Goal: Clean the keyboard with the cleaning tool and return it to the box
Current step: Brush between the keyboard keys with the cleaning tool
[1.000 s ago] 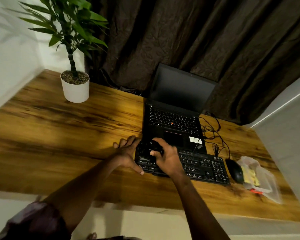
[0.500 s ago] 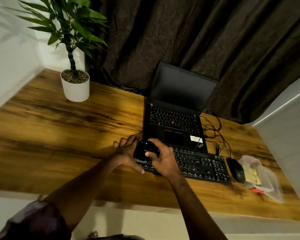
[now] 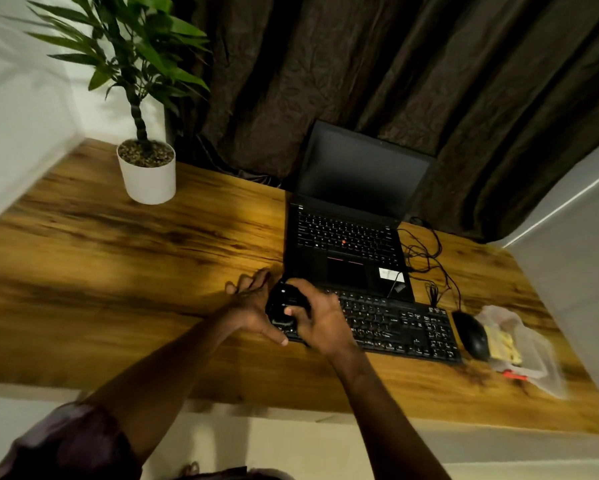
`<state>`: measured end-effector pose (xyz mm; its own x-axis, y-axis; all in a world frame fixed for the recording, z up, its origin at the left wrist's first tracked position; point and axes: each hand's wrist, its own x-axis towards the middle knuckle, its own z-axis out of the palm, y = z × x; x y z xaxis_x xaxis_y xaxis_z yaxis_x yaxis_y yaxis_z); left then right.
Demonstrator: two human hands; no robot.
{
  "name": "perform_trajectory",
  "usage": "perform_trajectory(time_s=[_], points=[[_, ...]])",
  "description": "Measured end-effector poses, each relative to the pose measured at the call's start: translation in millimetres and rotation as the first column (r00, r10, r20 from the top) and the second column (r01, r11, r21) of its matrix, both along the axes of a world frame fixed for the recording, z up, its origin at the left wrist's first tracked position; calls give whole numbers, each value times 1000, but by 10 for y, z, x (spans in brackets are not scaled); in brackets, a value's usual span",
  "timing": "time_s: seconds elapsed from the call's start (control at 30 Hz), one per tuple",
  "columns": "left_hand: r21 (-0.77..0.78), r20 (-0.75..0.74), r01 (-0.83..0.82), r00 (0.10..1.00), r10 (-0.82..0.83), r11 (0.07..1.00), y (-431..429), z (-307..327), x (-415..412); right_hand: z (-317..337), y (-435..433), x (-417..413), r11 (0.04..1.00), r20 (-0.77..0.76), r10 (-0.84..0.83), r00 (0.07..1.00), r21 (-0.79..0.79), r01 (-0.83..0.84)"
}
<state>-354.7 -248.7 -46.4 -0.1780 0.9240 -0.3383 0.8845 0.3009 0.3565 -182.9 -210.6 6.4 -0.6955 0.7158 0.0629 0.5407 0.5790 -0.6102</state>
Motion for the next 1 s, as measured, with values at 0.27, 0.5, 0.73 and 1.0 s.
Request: perform_trajectory(time_s=[0.27,0.5,0.73,1.0], points=[[46,16,7,1000,-8,999,-31,-5,-6,42,260,445,994,1,-107,994,-31,107],[41,11,-2,1000,1,999,-30,-8,-18,118,246,434,994,-27,-111,993,12,112],[43,21,17,1000,-18,999,-25,-51,-29,138,253,330,994,-43,-100,994,-56,97],[64,18,39,999,-41,997,-33,-48,-28,121,449,865,984,22,-176,984,-14,176]])
